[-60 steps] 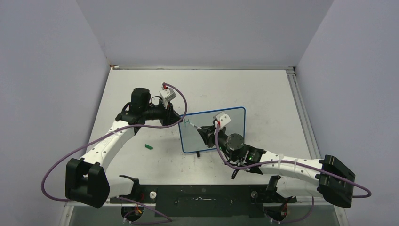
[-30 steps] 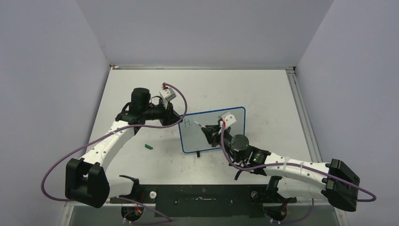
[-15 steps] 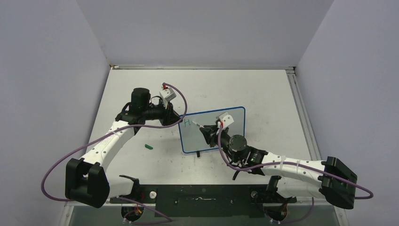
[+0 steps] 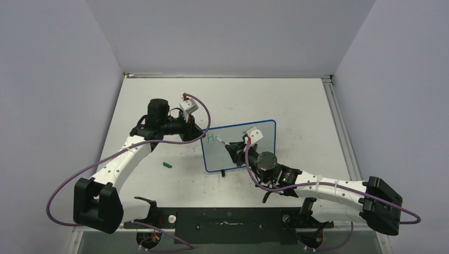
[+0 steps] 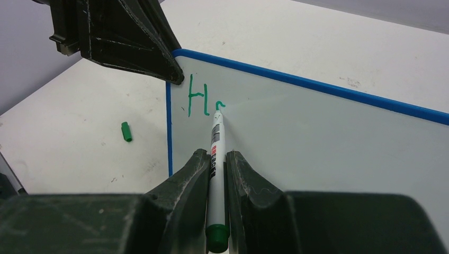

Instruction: Write a sentence on the whiteboard

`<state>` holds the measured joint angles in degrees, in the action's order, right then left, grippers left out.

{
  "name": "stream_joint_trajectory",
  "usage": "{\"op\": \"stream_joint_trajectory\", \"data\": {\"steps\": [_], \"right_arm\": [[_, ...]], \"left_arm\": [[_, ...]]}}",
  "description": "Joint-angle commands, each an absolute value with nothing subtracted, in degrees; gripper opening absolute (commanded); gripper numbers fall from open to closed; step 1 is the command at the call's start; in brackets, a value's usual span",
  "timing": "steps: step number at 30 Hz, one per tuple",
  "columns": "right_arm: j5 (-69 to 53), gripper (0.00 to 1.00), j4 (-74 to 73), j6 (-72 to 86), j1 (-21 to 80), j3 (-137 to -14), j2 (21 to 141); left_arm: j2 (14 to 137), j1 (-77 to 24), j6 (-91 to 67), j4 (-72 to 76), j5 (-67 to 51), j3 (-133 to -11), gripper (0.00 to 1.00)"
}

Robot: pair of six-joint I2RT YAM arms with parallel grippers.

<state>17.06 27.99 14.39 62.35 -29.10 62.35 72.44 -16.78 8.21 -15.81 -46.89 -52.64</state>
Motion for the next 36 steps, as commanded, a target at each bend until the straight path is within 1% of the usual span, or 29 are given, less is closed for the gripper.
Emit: {"op": "stream_joint_trajectory", "data": {"steps": [1,15,36], "right_arm": [[18.79,0.05,26.34,14.9,62.31,-28.36,61.09],[21.49,0.05,27.52,13.47,62.31,-28.96,60.07],[19.28,0.05,30.86,12.51,62.31,-30.35,61.66]], "left_arm": [[72.99,-16.71,10.28,-18.01,-45.36,-52.35,0.0],[73.05,-16.7,10.28,-18.02,-45.34,-52.38,0.0],[73.19,-16.7,10.35,-18.11,-45.35,-52.47,0.0]]}}
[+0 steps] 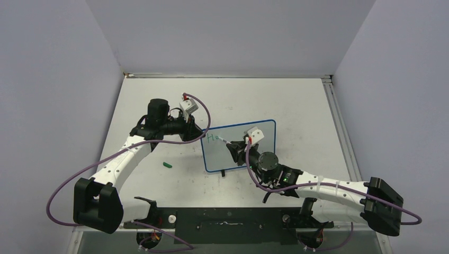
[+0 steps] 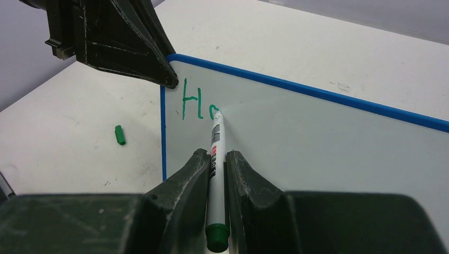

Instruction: Write a sentence on the whiteboard

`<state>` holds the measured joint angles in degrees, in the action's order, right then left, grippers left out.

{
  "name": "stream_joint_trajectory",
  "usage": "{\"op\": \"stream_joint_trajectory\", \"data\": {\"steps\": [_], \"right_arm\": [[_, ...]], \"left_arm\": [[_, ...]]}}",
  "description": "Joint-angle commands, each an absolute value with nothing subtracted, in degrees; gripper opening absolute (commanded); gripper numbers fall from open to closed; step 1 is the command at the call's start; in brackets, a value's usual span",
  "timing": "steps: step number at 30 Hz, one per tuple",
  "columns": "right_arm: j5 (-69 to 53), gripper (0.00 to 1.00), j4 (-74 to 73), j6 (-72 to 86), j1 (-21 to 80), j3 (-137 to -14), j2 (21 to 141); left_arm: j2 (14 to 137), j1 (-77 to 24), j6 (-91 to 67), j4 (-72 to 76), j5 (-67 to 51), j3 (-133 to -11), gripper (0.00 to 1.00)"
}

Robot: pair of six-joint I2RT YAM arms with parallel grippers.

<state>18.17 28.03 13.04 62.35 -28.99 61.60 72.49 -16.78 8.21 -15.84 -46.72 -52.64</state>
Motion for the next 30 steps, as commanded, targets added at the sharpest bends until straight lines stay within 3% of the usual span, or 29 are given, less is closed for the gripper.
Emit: {"op": "stream_joint_trajectory", "data": {"steps": [1,30], "right_arm": [[18.94,0.05,30.81,12.61,62.31,-30.27,61.22],[22.59,0.05,23.13,16.53,62.49,-27.36,59.87]], "left_arm": [[73.17,-16.7,10.37,-18.11,-45.35,-52.4,0.0],[73.24,-16.7,10.37,-18.19,-45.36,-52.47,0.0]]}}
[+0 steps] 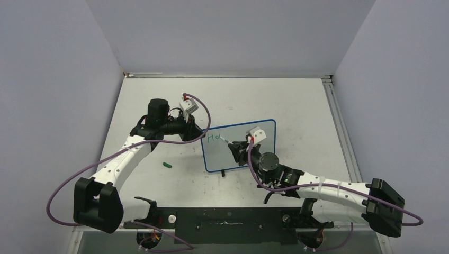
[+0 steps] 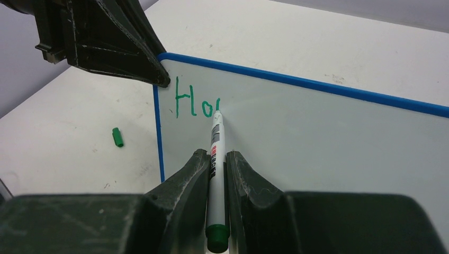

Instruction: Write a sentence on the whiteboard

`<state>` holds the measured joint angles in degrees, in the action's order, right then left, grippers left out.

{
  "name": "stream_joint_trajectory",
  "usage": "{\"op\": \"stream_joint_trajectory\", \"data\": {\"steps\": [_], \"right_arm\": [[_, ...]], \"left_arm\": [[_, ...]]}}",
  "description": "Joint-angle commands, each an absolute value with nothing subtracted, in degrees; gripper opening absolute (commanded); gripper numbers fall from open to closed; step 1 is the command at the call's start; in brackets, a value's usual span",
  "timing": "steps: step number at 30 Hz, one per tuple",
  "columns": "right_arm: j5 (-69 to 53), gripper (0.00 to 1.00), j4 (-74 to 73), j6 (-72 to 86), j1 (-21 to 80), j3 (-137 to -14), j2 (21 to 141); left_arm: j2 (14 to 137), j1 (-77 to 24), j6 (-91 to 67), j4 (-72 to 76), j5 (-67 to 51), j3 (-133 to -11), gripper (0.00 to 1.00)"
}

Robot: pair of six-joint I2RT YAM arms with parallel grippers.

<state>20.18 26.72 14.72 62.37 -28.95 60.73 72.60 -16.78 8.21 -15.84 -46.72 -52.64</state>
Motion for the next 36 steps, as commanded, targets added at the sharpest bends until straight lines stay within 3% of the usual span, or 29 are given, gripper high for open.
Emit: {"op": "stream_joint_trajectory", "data": {"steps": [1,20,36], "right_arm": [[22.54,0.05,22.63,17.01,62.49,-27.03,59.78],[19.27,0.05,25.9,16.7,63.53,-27.34,55.22],[21.62,0.05,36.12,12.02,63.49,-29.25,60.37]], "left_arm": [[73.23,-16.7,10.33,-18.18,-45.35,-52.47,0.0],[73.33,-16.7,10.37,-18.17,-45.17,-52.46,0.0],[73.42,-16.7,10.44,-18.28,-45.26,-52.47,0.0]]}}
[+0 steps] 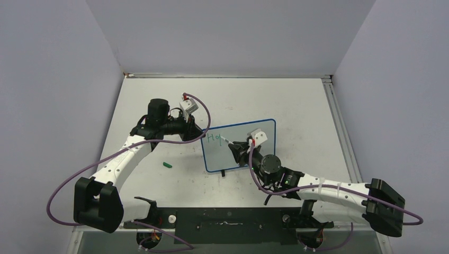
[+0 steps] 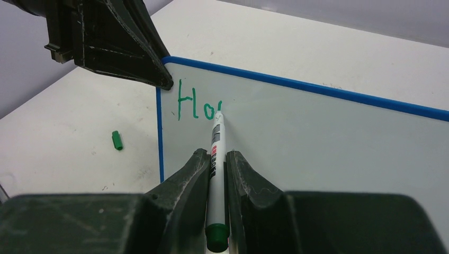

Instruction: Write a sentence on the whiteboard

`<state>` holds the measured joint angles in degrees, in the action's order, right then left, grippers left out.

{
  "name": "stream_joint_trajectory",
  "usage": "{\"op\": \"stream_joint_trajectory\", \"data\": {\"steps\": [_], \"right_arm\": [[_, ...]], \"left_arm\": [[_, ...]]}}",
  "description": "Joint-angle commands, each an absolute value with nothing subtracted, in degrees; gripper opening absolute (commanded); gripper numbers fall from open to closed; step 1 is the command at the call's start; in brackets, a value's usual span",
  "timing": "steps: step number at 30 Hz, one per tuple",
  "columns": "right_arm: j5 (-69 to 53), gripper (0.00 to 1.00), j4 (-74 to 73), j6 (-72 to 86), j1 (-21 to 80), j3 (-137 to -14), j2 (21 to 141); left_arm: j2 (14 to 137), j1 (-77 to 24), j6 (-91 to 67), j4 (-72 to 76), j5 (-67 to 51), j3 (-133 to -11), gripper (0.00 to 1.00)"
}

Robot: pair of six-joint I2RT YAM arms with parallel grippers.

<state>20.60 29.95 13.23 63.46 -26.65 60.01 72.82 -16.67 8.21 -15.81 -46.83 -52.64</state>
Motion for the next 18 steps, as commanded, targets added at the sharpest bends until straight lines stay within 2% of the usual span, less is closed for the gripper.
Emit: {"op": "stream_joint_trajectory", "data": {"steps": [1,18], "right_arm": [[21.62,0.05,36.52,11.99,63.54,-29.19,60.45],[26.53,0.05,32.84,11.93,63.54,-28.4,59.17]], "left_arm": [[73.46,-16.7,10.46,-18.28,-45.2,-52.47,0.0],[73.46,-16.7,10.55,-18.34,-45.25,-52.47,0.0]]}}
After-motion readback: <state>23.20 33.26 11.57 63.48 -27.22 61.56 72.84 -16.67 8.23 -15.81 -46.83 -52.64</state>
